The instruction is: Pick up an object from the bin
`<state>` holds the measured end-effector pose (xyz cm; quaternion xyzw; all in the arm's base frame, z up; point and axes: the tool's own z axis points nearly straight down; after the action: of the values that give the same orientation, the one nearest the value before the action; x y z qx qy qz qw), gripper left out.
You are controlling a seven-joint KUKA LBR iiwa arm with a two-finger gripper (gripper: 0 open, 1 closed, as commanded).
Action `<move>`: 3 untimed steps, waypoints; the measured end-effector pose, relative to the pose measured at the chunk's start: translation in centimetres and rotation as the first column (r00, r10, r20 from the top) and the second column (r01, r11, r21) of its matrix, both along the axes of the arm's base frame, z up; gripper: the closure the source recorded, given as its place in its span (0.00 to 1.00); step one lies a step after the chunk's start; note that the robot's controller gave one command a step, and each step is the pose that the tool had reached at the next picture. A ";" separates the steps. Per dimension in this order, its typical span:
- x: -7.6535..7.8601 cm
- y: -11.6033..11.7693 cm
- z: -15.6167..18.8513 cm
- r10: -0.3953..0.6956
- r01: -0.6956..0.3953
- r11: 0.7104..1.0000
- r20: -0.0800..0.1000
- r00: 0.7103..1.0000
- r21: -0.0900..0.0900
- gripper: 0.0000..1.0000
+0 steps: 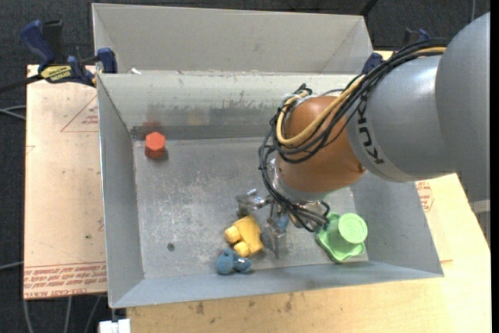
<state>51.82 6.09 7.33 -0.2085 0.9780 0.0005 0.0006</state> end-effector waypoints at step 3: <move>-1.7 4.5 -0.3 0.312 -0.312 0.950 0.002 0.950 0.001 1.00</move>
Offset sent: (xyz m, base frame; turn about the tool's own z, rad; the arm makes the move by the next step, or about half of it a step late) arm 0.0000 0.0000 0.0000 0.0000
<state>50.10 10.55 7.05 -0.3604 0.9328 0.0009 0.0016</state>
